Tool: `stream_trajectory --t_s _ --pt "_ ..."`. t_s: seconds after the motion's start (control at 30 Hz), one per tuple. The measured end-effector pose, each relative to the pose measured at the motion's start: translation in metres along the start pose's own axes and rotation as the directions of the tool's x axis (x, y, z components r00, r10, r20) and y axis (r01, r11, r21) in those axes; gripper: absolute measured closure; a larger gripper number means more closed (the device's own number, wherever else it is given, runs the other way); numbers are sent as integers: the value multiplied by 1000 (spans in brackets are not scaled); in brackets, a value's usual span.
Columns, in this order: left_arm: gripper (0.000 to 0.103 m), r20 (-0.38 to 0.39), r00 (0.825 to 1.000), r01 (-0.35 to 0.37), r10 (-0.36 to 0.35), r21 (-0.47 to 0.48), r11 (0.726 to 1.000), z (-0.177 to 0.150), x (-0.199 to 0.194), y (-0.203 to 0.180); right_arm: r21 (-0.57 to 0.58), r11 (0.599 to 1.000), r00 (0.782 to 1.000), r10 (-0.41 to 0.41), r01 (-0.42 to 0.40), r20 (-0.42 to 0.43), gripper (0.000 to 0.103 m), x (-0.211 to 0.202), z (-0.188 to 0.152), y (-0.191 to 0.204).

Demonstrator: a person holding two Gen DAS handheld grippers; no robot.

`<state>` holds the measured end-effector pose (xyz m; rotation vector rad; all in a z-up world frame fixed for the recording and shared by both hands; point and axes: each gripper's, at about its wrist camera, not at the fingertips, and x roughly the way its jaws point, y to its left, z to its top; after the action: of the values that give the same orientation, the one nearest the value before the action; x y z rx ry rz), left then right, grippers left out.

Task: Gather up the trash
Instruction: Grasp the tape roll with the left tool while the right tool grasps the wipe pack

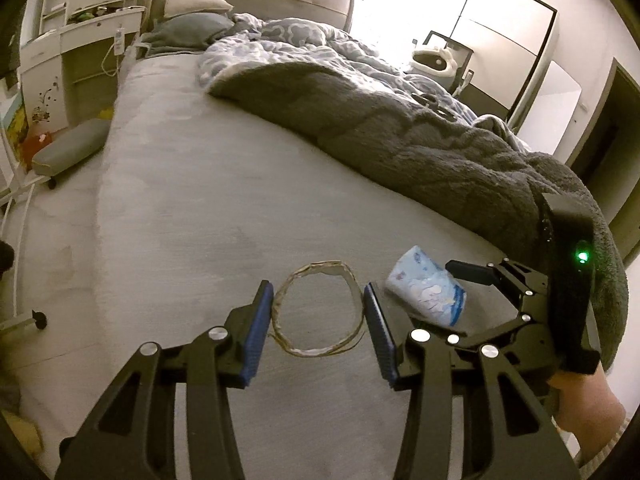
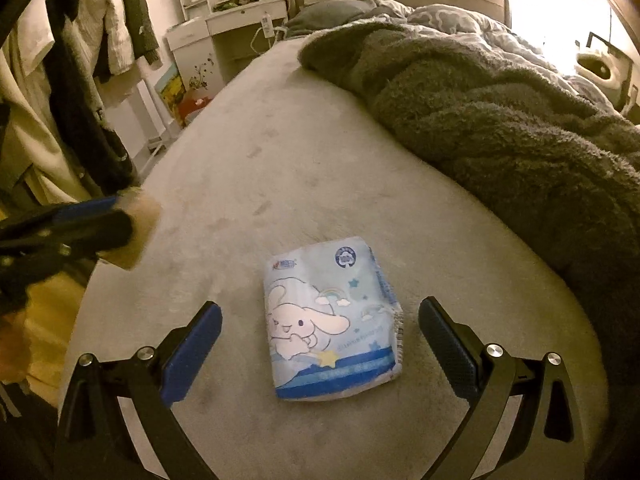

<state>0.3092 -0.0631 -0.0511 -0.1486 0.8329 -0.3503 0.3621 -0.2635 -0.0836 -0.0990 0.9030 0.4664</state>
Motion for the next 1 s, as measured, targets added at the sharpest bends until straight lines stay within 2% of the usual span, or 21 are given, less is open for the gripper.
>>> stream_trajectory --t_s 0.07,0.13,0.2,0.23,0.5,0.77,1.0 --pt "54 6 1000 -2 2 -6 1000 0 -7 8 3 1000 1000 -7 7 -29 24 6 0 -1" --pt "54 15 1000 -8 9 -14 1000 0 -14 16 22 1000 999 0 1 -40 28 9 1 -5" --pt "54 24 999 -23 24 -15 1000 -1 -22 23 40 999 999 -7 8 -31 44 5 4 -7" --pt "54 29 999 -28 28 -13 1000 -1 -26 25 45 999 1000 -13 14 -27 47 4 5 -7" --pt "54 50 997 -53 54 -26 998 -5 -50 52 45 997 998 -64 63 24 50 -4 22 18" --pt "54 58 995 -84 86 -37 996 -13 -72 76 4 1000 999 -31 31 42 50 -2 35 58" --pt "54 35 985 -166 166 -6 986 -29 -76 93 6 1000 998 -12 12 64 50 -6 47 93"
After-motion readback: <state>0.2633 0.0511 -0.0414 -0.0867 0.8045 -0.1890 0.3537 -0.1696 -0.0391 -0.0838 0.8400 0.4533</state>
